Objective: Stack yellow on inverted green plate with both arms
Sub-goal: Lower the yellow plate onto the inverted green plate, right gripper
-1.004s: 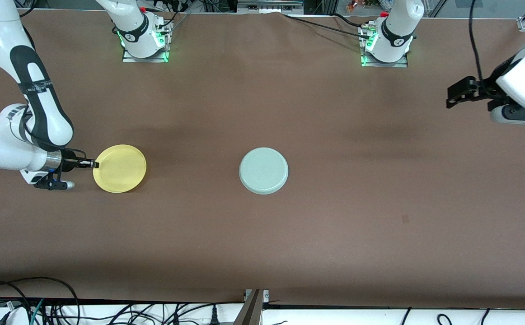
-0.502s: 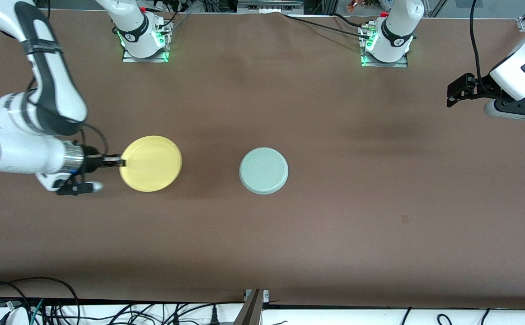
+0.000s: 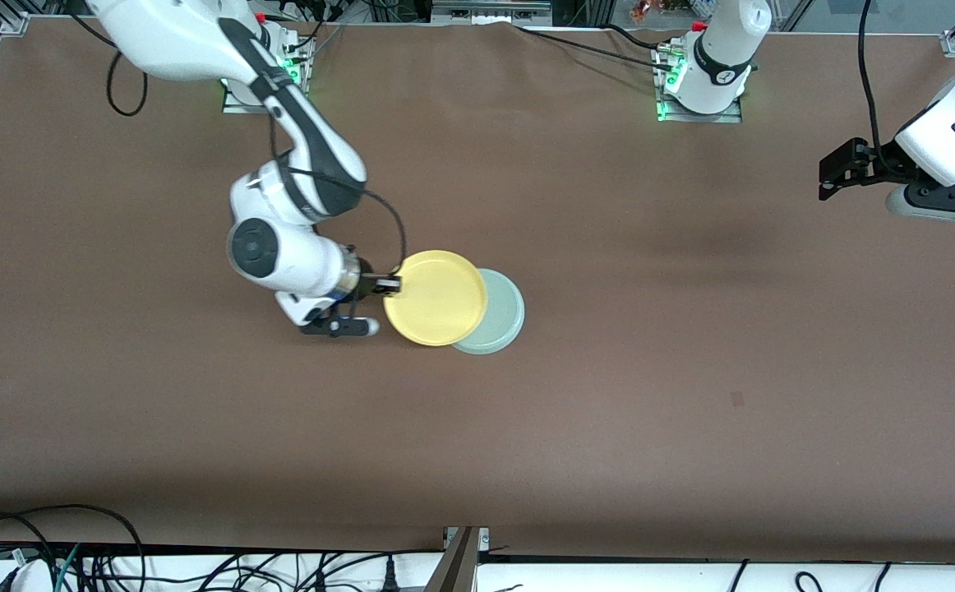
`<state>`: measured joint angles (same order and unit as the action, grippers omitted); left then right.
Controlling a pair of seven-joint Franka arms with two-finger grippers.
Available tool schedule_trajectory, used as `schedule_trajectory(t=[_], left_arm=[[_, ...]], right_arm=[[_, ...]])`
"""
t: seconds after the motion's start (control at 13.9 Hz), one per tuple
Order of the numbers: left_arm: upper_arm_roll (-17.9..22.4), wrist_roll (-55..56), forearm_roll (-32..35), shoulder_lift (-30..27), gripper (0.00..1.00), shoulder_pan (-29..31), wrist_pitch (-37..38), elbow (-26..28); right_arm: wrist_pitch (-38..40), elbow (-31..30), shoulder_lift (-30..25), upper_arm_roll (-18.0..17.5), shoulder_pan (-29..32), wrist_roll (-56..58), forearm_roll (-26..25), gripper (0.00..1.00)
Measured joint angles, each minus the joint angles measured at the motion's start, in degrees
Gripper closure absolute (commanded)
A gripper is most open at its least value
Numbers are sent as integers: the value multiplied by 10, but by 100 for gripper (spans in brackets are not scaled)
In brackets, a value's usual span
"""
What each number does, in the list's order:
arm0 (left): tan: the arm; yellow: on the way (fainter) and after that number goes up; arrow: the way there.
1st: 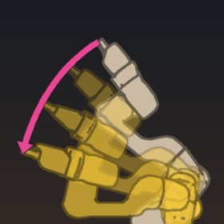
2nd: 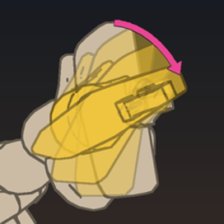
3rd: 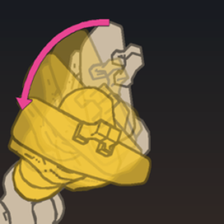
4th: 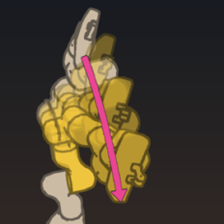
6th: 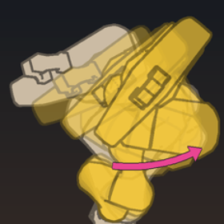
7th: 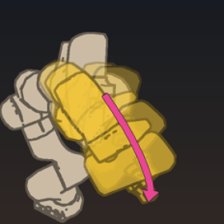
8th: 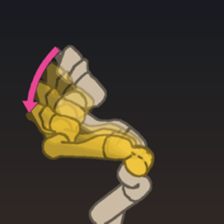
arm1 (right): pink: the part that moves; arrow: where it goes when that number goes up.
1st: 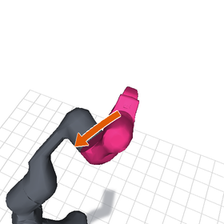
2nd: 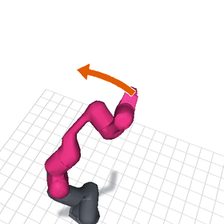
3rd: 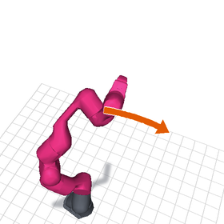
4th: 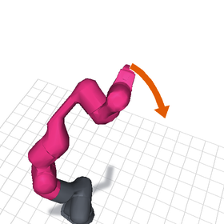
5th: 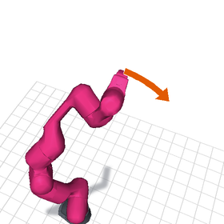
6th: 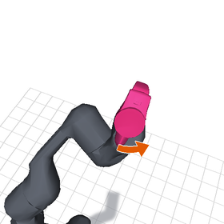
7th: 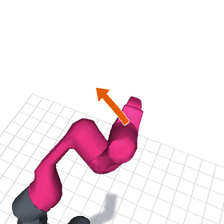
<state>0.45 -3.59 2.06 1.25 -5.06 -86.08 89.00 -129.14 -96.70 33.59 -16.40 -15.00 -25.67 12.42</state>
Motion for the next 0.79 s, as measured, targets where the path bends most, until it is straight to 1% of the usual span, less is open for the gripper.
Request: schedule_trajectory(t=[0.14, 0.29, 0.57, 0.72, 0.79], left_arm=[[0, 0, 0, 0, 0, 0, -2, 0], [0, 0, 0, 0, 0, 0, -3, 0], [0, 0, 0, 0, 0, 0, -4, 0], [0, 0, 0, 0, 0, 0, -4, 0], [0, 0, 0, 0, 0, 0, -4, 0]], right_arm=[[-31, 0, 24, 0, -14, -1, 18, 100], [-48, 1, 41, 0, -22, -1, 23, 100], [-76, 2, 56, 0, -42, -1, 24, 100], [-77, 2, 61, 1, -46, -1, 24, 100], [-78, 2, 64, 3, -46, -1, 24, 81]])
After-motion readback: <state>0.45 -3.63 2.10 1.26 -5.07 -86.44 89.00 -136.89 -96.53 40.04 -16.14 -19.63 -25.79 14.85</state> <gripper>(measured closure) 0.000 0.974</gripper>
